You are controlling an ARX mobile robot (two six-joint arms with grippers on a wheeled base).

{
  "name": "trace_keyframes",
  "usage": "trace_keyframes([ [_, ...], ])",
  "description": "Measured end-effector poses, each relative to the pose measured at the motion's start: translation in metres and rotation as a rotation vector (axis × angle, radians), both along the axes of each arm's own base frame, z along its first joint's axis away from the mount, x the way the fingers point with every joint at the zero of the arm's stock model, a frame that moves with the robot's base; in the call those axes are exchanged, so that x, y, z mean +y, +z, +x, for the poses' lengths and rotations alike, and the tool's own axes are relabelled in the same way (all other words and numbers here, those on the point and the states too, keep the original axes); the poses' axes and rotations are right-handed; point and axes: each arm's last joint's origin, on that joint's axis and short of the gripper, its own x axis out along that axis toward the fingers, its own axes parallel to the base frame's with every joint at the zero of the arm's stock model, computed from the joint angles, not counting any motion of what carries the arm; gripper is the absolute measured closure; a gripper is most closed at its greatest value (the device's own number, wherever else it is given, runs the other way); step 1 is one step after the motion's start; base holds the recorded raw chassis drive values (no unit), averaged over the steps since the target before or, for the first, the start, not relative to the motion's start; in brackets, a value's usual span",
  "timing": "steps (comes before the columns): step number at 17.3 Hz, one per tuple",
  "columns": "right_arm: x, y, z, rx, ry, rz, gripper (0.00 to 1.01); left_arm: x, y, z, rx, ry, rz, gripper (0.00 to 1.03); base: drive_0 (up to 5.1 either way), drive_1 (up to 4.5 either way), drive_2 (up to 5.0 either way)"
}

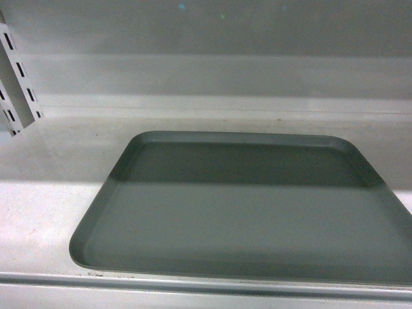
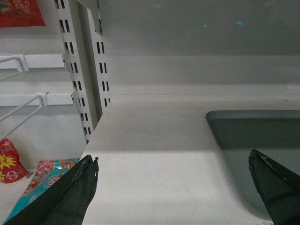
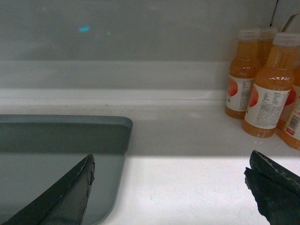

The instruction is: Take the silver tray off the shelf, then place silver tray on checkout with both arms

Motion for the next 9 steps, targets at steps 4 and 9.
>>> trace_keyframes([
  [4,0.002,-0.005,0.004,0.079,-0.095,0.098,0.03,-0.002,-0.002,0.001,0.198,0.061,-0.023,0.05,0.1,4.35,-4.2],
  [9,0.002,0.001,0.021,0.03,-0.067,0.153,0.03,-0.007,0.001,0.026,0.243,0.05,-0.078,0.05,0.1,4.35,-4.2],
])
